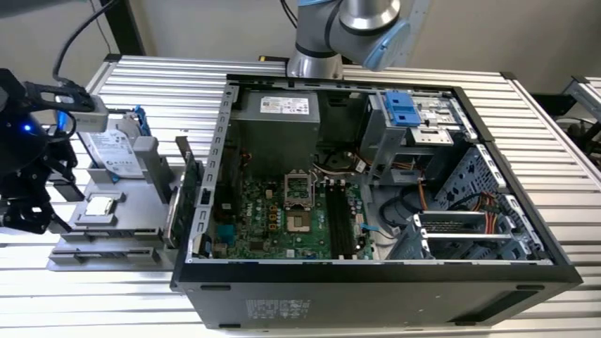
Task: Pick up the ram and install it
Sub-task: 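Pick up the ram and move it above insertion slot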
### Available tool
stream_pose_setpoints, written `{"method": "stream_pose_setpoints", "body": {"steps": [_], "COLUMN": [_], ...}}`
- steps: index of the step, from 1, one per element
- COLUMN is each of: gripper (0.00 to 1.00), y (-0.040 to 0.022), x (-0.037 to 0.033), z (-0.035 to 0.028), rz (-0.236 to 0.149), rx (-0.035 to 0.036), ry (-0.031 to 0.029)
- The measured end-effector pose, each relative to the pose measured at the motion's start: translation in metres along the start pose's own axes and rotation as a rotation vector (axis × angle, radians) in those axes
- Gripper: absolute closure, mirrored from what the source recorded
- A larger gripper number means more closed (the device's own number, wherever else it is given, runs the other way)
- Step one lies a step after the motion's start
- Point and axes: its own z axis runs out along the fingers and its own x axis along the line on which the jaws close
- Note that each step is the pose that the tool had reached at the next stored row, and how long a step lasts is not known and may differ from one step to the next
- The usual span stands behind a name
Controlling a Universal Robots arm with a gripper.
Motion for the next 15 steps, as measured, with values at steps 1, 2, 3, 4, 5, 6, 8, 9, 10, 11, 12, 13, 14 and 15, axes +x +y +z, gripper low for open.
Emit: {"method": "stream_pose_setpoints", "body": {"steps": [1, 2, 3, 4, 5, 6, 8, 9, 10, 11, 12, 13, 14, 15], "gripper": [0.00, 0.00, 0.00, 0.00, 0.00, 0.00, 0.00, 0.00, 0.00, 0.00, 0.00, 0.00, 0.00, 0.00], "y": [-0.0002, -0.0004, -0.0006, -0.0008, -0.0011, -0.0013, -0.0018, -0.0021, -0.0023, -0.0023, -0.0023, -0.0023, -0.0023, -0.0020], "x": [0.0001, 0.0001, 0.0002, 0.0002, 0.0003, 0.0003, 0.0004, 0.0005, 0.0005, 0.0006, 0.0006, 0.0007, 0.0007, 0.0008], "z": [0.0018, 0.0036, 0.0054, 0.0072, 0.0091, 0.0108, 0.0144, 0.0163, 0.0183, 0.0199, 0.0217, 0.0237, 0.0254, 0.0272], "rz": [0.000, 0.000, 0.000, 0.000, 0.000, 0.000, 0.000, 0.000, 0.000, 0.000, 0.000, 0.000, 0.000, 0.000], "rx": [0.0001, 0.0000, 0.0000, -0.0001, 0.0000, -0.0001, -0.0001, -0.0002, -0.0001, -0.0001, -0.0002, -0.0001, 0.0000, -0.0001], "ry": [0.0002, 0.0005, 0.0009, 0.0012, 0.0015, 0.0018, 0.0024, 0.0028, 0.0029, 0.0031, 0.0031, 0.0031, 0.0034, 0.0042]}}
